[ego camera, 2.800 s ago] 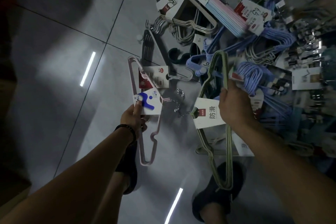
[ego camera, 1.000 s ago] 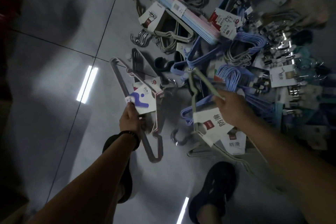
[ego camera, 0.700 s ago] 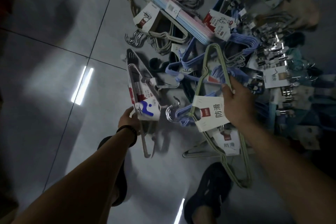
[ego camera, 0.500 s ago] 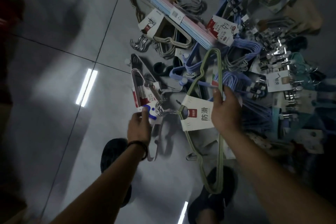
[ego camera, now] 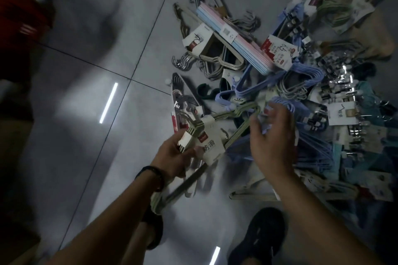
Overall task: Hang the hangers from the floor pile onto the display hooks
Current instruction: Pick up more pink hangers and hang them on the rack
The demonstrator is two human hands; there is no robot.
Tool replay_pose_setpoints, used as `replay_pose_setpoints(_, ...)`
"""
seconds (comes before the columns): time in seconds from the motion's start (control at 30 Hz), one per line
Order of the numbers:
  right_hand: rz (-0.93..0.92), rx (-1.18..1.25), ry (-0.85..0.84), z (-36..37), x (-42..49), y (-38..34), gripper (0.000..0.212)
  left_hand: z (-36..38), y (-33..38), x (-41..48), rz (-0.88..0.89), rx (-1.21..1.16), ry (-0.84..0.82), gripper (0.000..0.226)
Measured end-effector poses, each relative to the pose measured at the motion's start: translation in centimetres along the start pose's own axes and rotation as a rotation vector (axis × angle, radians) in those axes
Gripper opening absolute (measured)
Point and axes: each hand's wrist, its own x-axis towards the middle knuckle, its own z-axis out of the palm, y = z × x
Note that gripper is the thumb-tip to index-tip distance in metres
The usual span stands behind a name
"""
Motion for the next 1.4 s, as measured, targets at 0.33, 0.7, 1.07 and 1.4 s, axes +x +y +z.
replay_pose_setpoints(0.33,0.460,0.773,-0.693,1.9,-1.9,-7.0,0.063,4.4,-0.5,-2.4,0.469,0.578,0.548,0.076)
replay_pose_setpoints(0.7,0.844,0.877,-0.485,9.2,-0.7,2.6,0.049,1.9,-7.3,4.0,-0.182,0.131,0.419,0.071)
replay_pose_setpoints(1.07,0.079,-0.679,-0.286,13.3,0.7,5.5,0.075,1.2,-9.7,9.2,-0.217,0.003,0.347,0.059)
replay_pose_setpoints(1.4,0.294,-0.322,-0.618,14.0,5.0,6.6,0.040,0.3,-8.4,11.4,-0.330,-0.299,0.277,0.046)
